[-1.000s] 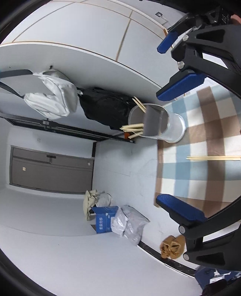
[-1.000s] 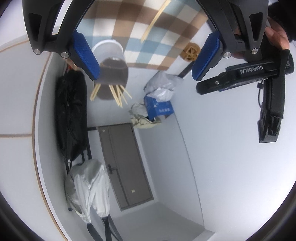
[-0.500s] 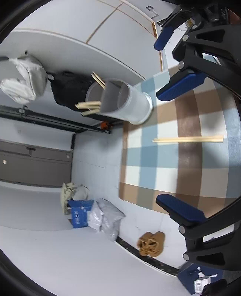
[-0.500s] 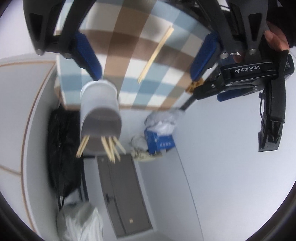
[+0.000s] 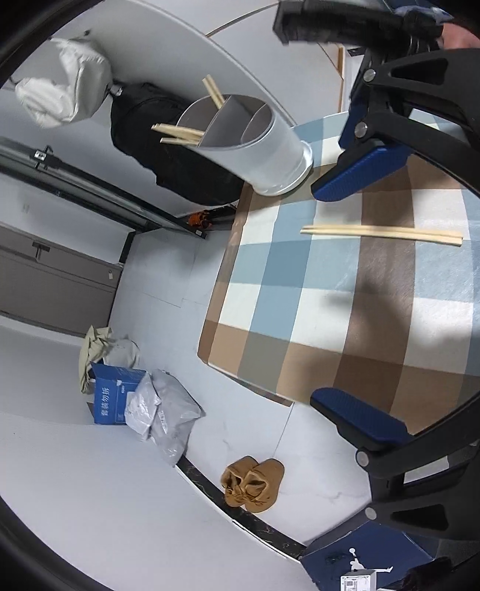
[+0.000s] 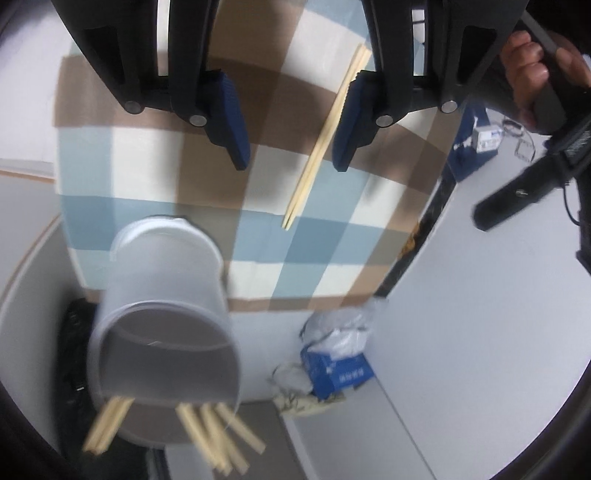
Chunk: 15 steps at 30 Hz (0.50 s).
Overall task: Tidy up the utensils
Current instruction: 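Move both grippers back over the last chopsticks on the mat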
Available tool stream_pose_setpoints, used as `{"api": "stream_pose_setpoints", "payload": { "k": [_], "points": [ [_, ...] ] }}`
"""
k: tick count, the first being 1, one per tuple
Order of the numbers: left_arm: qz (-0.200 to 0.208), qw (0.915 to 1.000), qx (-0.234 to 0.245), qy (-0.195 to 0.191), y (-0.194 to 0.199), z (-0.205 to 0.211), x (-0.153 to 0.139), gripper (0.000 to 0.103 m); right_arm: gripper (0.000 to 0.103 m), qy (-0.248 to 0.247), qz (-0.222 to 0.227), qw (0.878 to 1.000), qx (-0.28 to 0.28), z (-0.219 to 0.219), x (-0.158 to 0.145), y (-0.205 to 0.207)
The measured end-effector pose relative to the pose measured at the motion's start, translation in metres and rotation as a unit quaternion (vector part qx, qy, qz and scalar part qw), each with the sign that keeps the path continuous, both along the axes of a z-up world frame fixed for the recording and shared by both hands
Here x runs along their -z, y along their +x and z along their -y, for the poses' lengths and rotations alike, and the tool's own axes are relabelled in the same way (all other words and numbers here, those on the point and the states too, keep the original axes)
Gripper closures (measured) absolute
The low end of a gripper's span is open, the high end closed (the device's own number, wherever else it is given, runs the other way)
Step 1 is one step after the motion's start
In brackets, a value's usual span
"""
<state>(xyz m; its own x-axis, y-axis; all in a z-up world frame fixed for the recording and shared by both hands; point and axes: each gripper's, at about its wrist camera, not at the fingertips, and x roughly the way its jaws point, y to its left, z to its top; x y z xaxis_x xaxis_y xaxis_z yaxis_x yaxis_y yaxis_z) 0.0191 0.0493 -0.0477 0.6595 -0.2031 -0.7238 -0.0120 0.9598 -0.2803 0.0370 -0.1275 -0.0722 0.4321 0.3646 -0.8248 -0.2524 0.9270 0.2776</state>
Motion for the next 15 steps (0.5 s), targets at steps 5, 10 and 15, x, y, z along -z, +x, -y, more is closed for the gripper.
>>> {"api": "stream_pose_setpoints", "payload": {
  "k": [5, 10, 15],
  "points": [
    [-0.013, 0.9997, -0.020, -0.008, 0.009, -0.016, 0.006, 0.005, 0.065, -0.043, -0.042, 0.998, -0.027, -0.024, 0.026, 0.026],
    [-0.030, 0.9986, -0.034, -0.026, 0.014, -0.025, 0.011, 0.005, 0.071, -0.073, -0.070, 0.994, -0.035, -0.037, 0.040, 0.045],
    [-0.039, 0.9978, -0.041, -0.035, 0.016, -0.032, 0.012, 0.005, 0.080, -0.097, -0.090, 0.991, -0.033, -0.042, 0.048, 0.059]
  ]
}}
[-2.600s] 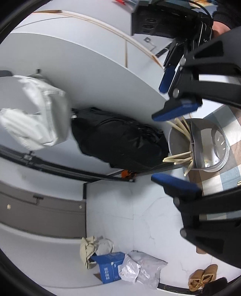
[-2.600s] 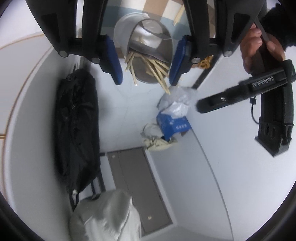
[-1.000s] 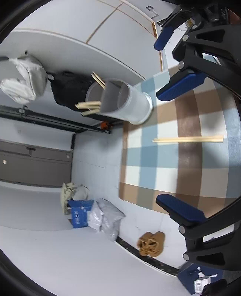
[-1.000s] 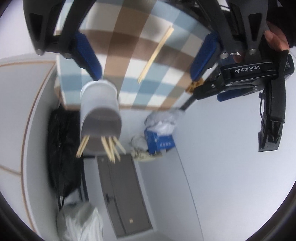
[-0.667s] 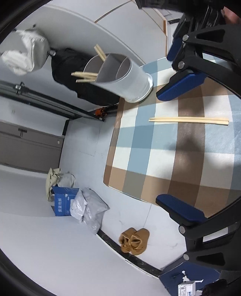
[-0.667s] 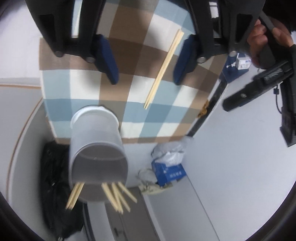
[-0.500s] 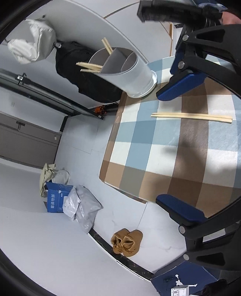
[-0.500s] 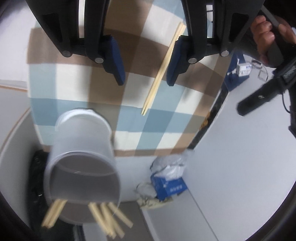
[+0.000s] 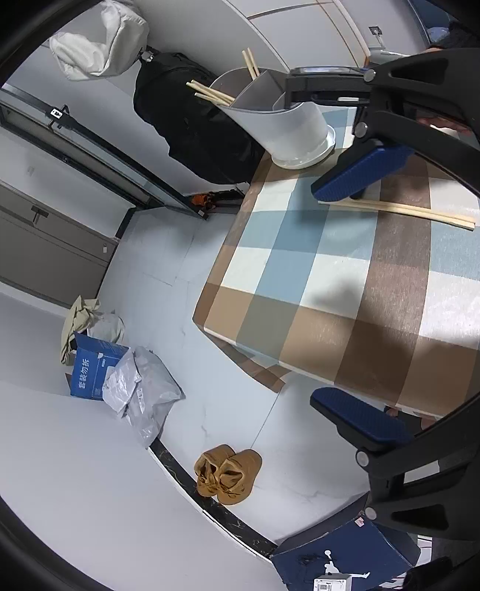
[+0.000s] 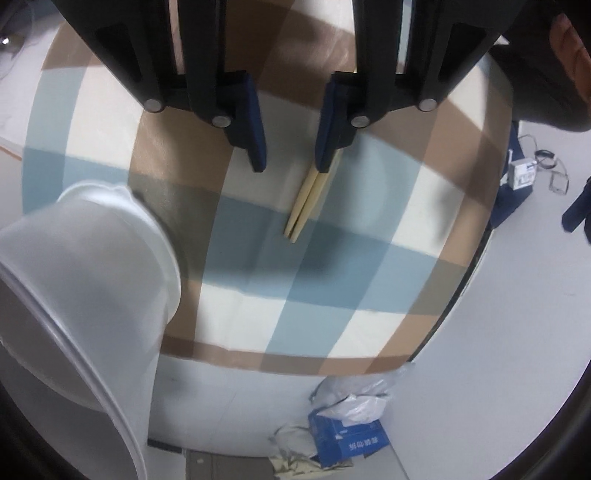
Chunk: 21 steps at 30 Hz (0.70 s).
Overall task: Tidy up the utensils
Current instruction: 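Move both grippers back over the last chopsticks on the mat, then close the right gripper on one chopstick and lift it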
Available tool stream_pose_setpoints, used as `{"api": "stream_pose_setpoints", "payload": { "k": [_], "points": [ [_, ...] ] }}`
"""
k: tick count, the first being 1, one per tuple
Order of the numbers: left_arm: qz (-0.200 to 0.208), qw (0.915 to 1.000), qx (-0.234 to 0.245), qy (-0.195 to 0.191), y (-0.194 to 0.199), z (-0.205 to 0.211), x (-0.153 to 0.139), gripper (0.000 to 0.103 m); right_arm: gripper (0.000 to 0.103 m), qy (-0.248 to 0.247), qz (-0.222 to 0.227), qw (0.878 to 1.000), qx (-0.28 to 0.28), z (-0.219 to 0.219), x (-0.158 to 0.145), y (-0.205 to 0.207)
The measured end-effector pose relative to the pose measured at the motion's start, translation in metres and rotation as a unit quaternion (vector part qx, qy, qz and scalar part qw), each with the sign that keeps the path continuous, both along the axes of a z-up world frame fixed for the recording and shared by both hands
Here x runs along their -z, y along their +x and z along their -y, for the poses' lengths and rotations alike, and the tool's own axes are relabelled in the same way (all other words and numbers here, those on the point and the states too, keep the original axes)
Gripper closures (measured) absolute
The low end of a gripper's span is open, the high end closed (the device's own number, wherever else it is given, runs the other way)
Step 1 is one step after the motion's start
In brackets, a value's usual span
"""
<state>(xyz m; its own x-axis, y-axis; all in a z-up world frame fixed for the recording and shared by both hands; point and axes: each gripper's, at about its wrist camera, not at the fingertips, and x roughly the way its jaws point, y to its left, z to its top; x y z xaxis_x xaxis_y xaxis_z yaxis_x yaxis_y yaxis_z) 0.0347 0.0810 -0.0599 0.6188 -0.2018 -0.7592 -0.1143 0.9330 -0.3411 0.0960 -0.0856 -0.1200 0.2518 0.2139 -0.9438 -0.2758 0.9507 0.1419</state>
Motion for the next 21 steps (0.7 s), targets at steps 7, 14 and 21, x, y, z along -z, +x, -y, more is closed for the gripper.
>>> {"api": "stream_pose_setpoints", "payload": {
  "k": [7, 14, 21],
  "points": [
    [-0.010, 0.9997, -0.010, -0.019, -0.001, -0.008, 0.001, 0.005, 0.092, -0.052, -0.011, 0.998, -0.035, -0.018, -0.003, 0.004],
    [-0.012, 0.9996, -0.012, -0.023, -0.002, -0.012, 0.000, 0.005, 0.093, -0.079, -0.012, 0.996, -0.048, -0.030, -0.001, 0.003],
    [-0.013, 0.9996, -0.012, -0.019, -0.001, -0.014, -0.001, 0.005, 0.093, -0.082, -0.006, 0.996, -0.044, -0.040, 0.001, 0.017]
  ]
}}
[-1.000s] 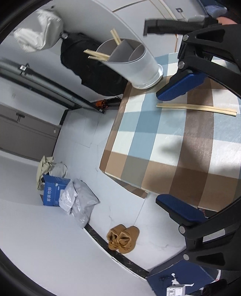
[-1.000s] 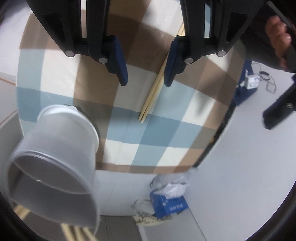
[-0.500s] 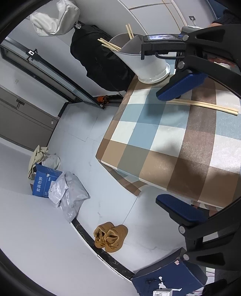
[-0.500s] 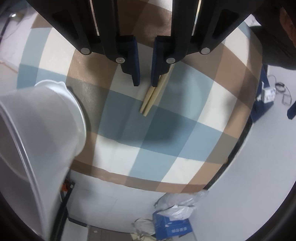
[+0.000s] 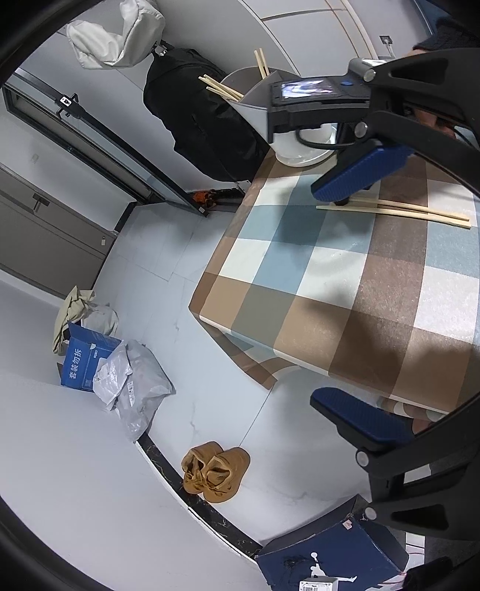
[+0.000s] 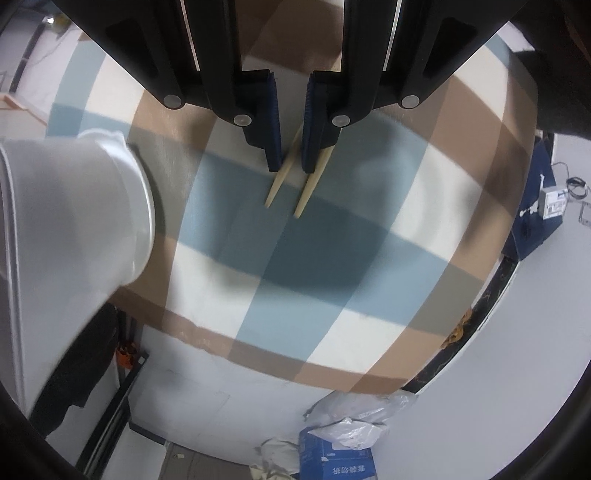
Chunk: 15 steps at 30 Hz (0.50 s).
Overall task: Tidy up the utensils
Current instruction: 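Close the right gripper on one chopstick and lift it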
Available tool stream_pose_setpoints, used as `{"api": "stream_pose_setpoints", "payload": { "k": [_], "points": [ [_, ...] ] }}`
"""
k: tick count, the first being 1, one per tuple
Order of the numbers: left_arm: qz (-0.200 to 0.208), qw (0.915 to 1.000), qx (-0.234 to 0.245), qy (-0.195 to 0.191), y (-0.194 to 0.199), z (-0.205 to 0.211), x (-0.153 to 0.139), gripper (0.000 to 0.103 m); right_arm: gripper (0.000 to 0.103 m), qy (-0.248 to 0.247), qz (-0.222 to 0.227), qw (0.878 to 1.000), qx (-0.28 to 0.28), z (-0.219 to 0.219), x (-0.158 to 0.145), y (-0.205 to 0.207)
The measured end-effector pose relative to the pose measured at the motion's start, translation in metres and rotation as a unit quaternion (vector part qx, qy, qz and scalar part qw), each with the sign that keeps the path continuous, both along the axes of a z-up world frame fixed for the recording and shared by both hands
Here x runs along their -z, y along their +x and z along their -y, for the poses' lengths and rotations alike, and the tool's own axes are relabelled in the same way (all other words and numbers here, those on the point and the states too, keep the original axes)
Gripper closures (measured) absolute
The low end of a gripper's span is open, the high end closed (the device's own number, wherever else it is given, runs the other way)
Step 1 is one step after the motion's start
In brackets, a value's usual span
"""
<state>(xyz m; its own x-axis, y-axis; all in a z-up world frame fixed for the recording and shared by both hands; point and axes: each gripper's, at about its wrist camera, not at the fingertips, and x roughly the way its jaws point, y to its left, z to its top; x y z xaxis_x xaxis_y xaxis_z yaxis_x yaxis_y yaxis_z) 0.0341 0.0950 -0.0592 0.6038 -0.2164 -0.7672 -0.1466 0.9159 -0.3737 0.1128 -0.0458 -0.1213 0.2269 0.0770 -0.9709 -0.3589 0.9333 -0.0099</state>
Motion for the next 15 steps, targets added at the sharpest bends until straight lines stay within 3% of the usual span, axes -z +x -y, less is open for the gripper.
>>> {"api": "stream_pose_setpoints", "payload": {
  "k": [9, 15],
  "points": [
    [-0.009, 0.9998, -0.009, 0.017, 0.003, -0.002, 0.007, 0.005, 0.099, 0.056, 0.020, 0.998, 0.020, 0.017, -0.001, -0.009],
    [-0.030, 0.9978, 0.039, 0.046, 0.009, 0.024, 0.016, 0.005, 0.099, 0.144, 0.063, 0.987, 0.043, 0.060, -0.036, -0.037]
  ]
}}
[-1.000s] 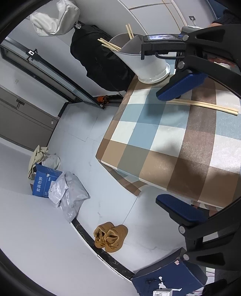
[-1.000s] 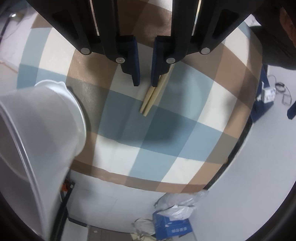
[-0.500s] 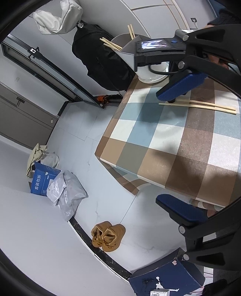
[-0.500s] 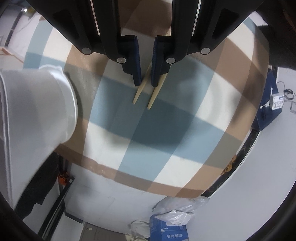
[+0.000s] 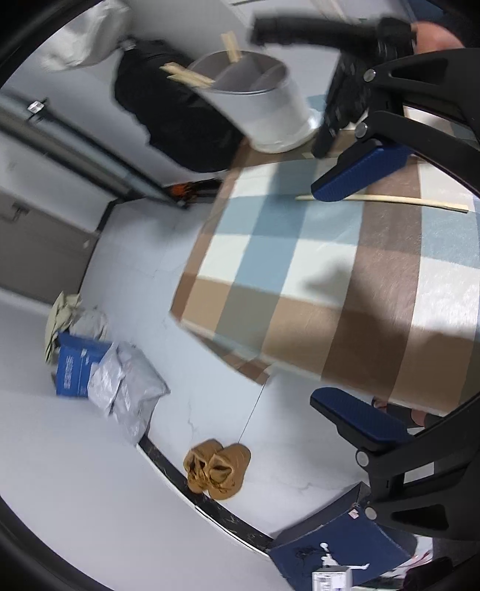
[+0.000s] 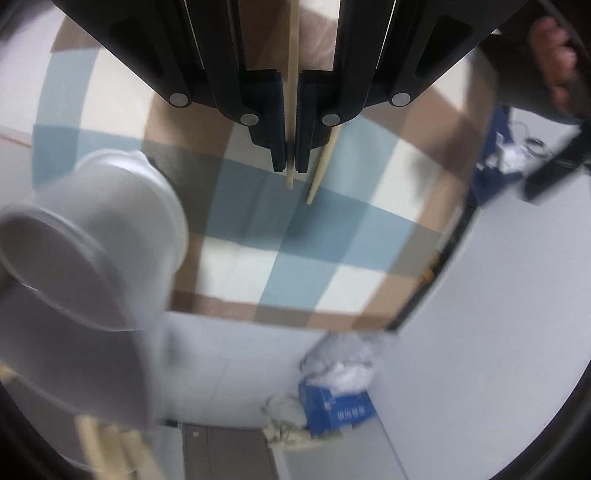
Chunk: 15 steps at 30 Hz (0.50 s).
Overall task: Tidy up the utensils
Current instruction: 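Close the right gripper on one chopstick and lift it, then close the left gripper on the last chopstick while the right gripper lifts its own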
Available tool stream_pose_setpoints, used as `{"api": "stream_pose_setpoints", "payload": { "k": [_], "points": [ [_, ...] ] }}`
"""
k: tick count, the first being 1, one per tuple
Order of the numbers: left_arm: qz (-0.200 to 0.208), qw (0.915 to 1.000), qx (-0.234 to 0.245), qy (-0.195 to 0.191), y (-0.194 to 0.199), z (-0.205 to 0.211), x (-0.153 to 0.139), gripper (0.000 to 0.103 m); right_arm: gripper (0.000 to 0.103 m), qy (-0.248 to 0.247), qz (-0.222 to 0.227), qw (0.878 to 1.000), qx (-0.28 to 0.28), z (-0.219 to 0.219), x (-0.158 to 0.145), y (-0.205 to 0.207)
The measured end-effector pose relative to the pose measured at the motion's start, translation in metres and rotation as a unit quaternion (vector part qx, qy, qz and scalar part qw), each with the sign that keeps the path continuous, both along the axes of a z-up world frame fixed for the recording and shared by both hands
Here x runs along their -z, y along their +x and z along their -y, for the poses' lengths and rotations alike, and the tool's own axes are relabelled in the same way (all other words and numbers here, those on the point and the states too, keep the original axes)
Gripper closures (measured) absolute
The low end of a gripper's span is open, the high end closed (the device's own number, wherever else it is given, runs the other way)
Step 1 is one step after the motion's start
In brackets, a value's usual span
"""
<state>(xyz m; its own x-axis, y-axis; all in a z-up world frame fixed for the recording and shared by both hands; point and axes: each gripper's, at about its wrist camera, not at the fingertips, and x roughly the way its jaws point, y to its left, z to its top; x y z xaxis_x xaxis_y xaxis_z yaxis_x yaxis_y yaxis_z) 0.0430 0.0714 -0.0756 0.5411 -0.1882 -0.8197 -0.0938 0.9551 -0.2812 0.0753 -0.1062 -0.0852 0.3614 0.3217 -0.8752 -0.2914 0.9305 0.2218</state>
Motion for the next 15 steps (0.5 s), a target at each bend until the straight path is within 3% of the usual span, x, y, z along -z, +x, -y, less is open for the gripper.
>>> {"api": "stream_pose_setpoints", "payload": {
  "k": [9, 15],
  "points": [
    [-0.053, 0.9928, 0.089, 0.060, 0.013, 0.063, 0.018, 0.005, 0.099, 0.127, 0.052, 0.987, 0.078, 0.085, -0.041, -0.036],
    [-0.092, 0.9825, 0.121, 0.108, 0.018, 0.092, 0.037, 0.025, 0.099, 0.183, 0.070, 0.973, 0.125, 0.132, -0.046, -0.049]
  ]
}}
